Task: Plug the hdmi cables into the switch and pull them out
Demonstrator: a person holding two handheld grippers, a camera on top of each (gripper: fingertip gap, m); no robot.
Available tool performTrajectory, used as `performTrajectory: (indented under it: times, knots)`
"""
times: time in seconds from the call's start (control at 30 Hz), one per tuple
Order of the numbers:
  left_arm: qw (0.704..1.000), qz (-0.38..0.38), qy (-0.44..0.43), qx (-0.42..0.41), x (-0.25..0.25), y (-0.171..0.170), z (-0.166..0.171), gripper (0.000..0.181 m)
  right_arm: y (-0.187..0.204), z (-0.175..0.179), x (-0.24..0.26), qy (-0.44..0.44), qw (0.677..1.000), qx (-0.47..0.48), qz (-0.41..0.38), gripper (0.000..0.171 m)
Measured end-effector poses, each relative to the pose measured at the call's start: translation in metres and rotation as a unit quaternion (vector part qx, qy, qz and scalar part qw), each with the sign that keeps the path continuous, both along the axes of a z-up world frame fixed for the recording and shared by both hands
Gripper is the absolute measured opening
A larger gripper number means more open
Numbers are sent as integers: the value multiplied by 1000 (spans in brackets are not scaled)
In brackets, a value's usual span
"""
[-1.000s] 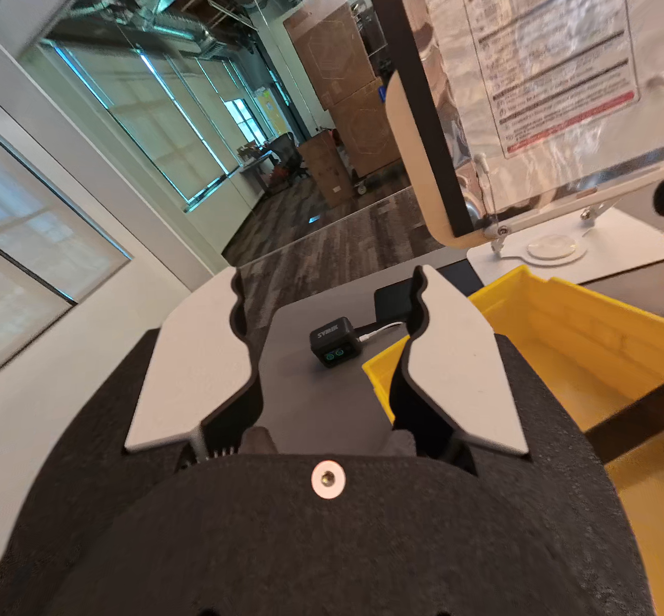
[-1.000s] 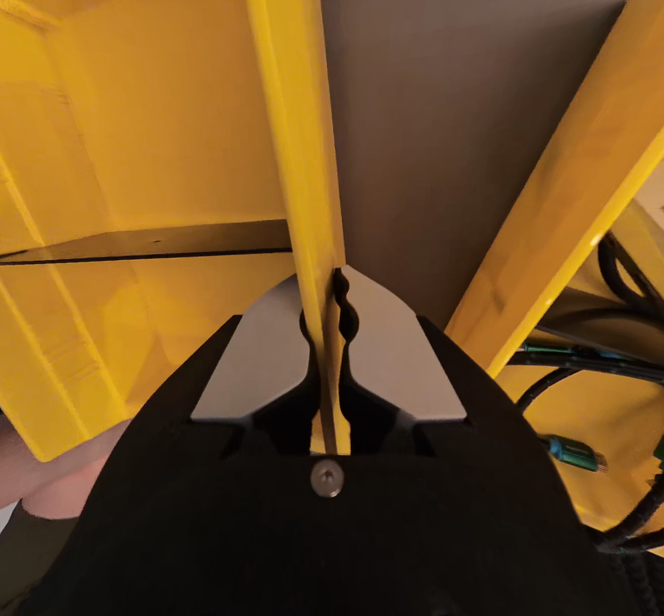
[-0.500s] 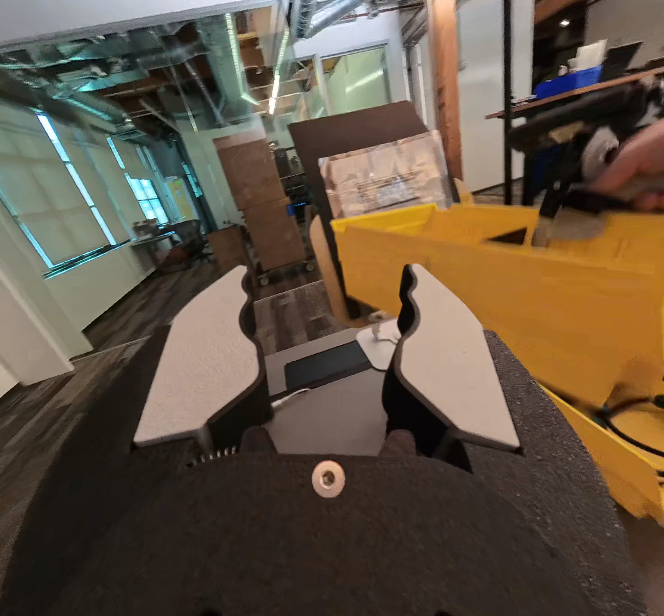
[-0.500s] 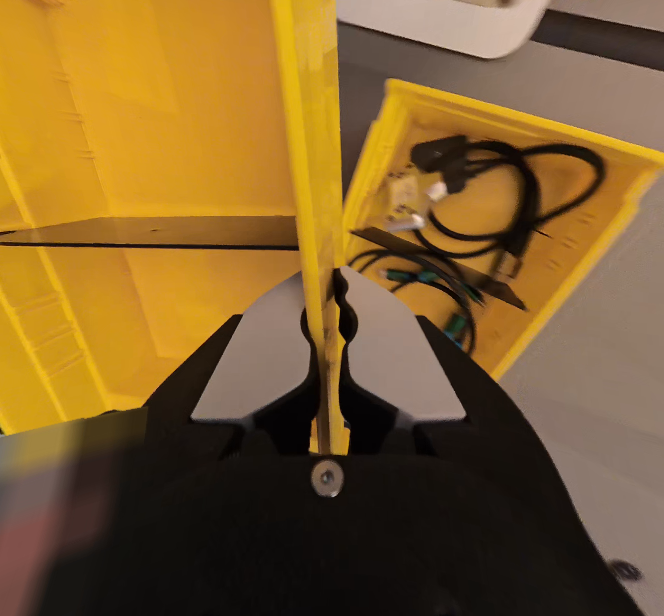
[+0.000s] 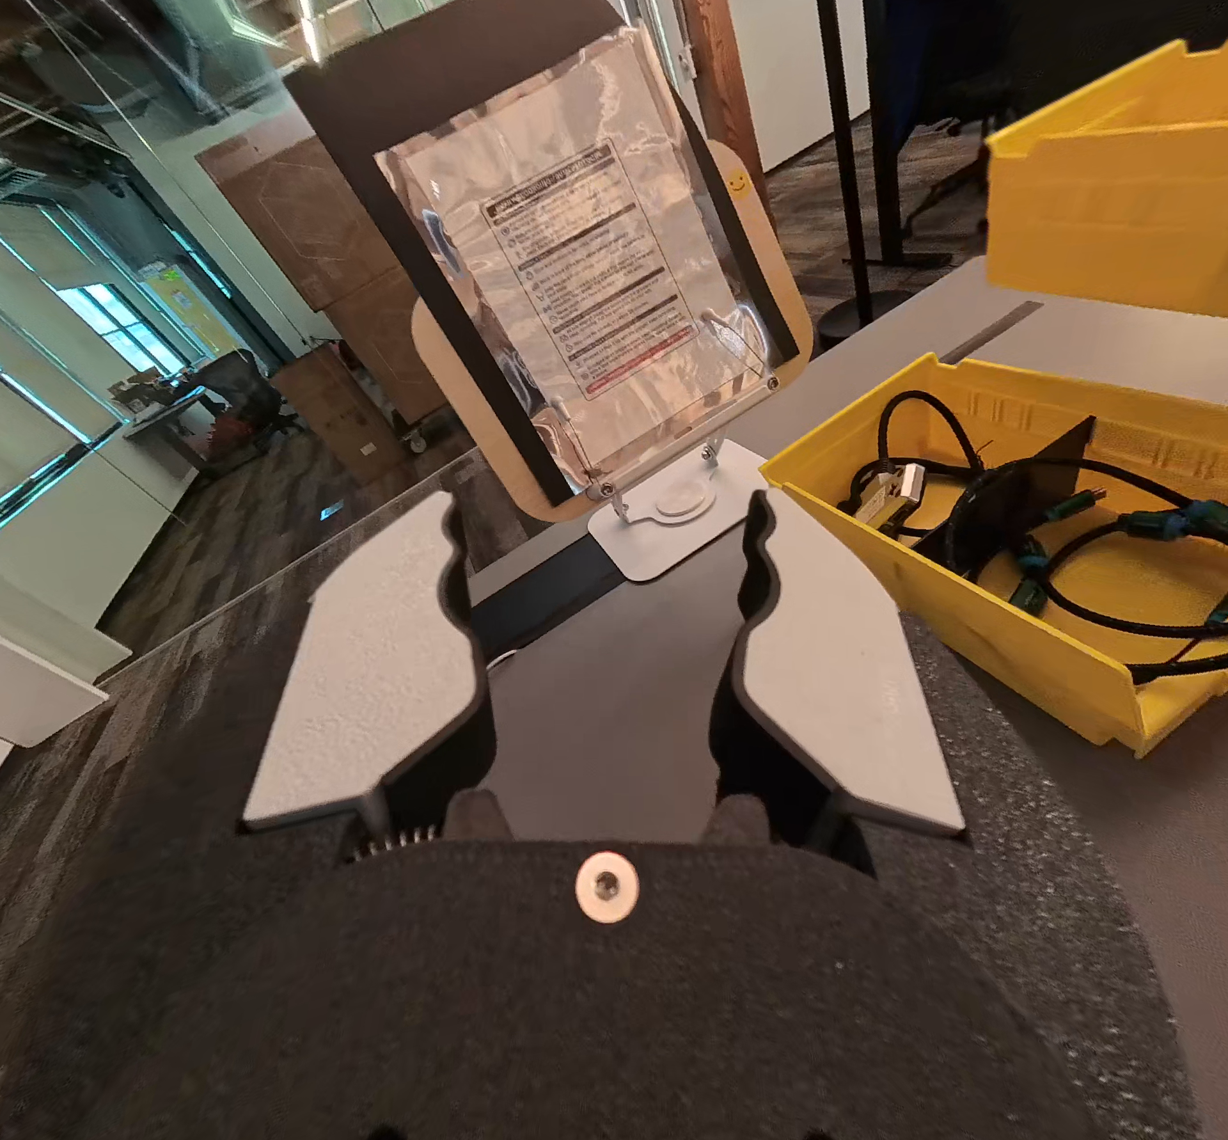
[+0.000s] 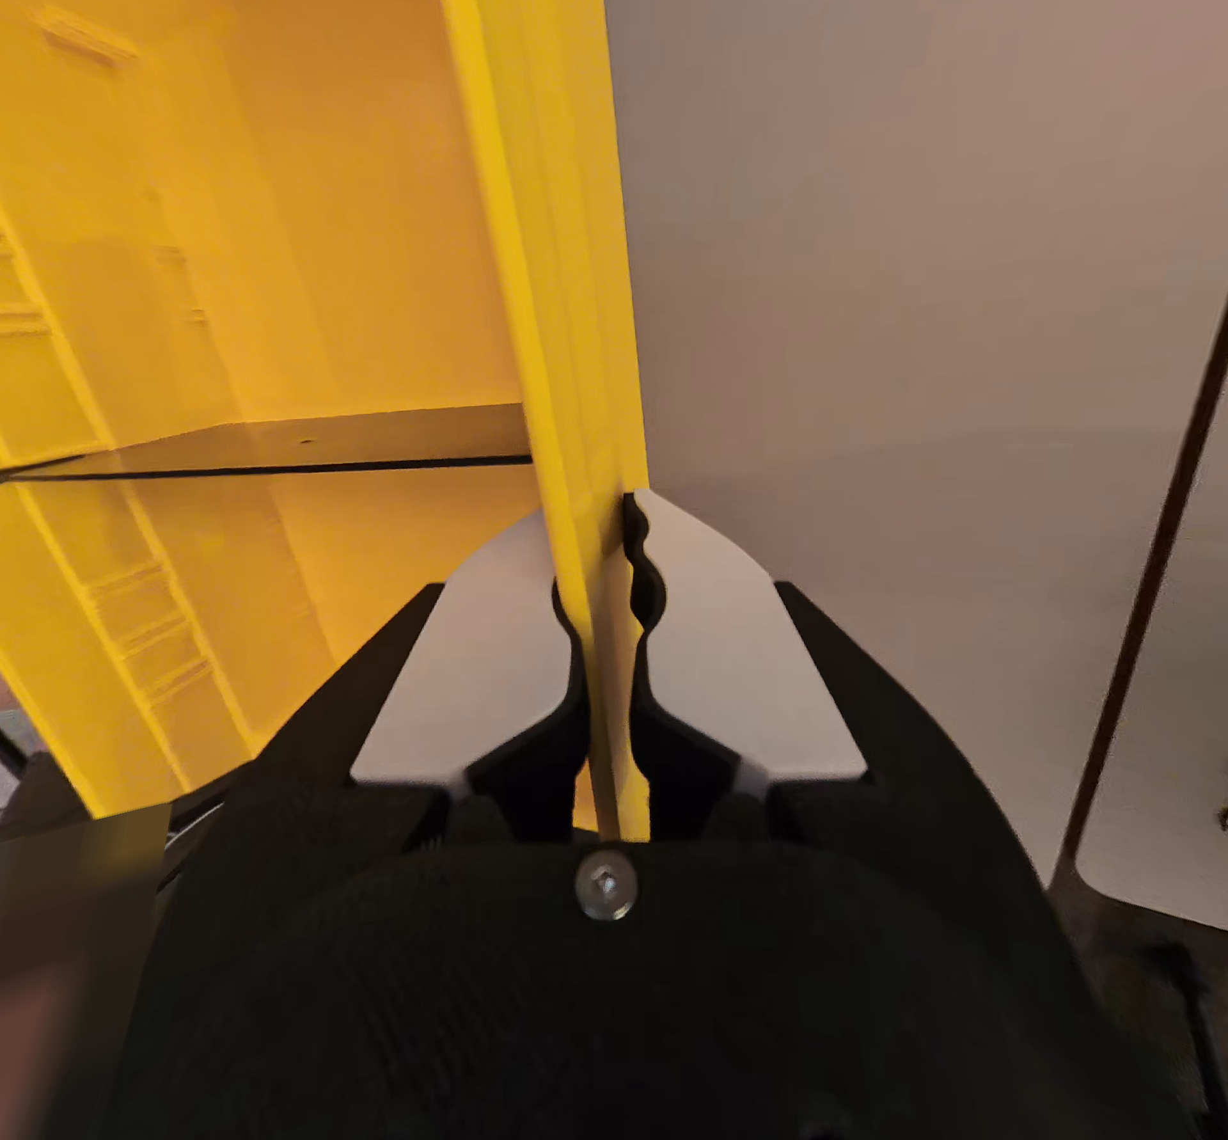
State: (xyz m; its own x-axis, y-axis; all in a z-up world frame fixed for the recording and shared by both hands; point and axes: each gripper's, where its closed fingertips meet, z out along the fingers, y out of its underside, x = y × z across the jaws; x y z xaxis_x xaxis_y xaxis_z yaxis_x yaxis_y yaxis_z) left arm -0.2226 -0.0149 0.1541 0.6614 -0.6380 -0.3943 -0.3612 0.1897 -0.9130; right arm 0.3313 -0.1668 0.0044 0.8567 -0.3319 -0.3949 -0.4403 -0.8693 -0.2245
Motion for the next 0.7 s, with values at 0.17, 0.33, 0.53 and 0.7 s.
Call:
performTrajectory:
  times: [0.17, 0.33, 0.53, 0.7]
  knots:
    - [998, -35, 11, -54, 35, 11, -30, 78, -19, -63, 27, -12, 999, -50, -12, 9]
    - [988, -89, 1, -126, 86, 17, -75, 72, -8, -108, 38, -31, 997, -70, -15, 11]
    - [950, -156, 15, -271, 134, 8, -148, 72, -3, -121, 39, -90, 994, -67, -17, 5]
    - [892, -184, 9, -413, 149, 7, -190, 73, -6, -132, 40, -55, 996, -64, -23, 6]
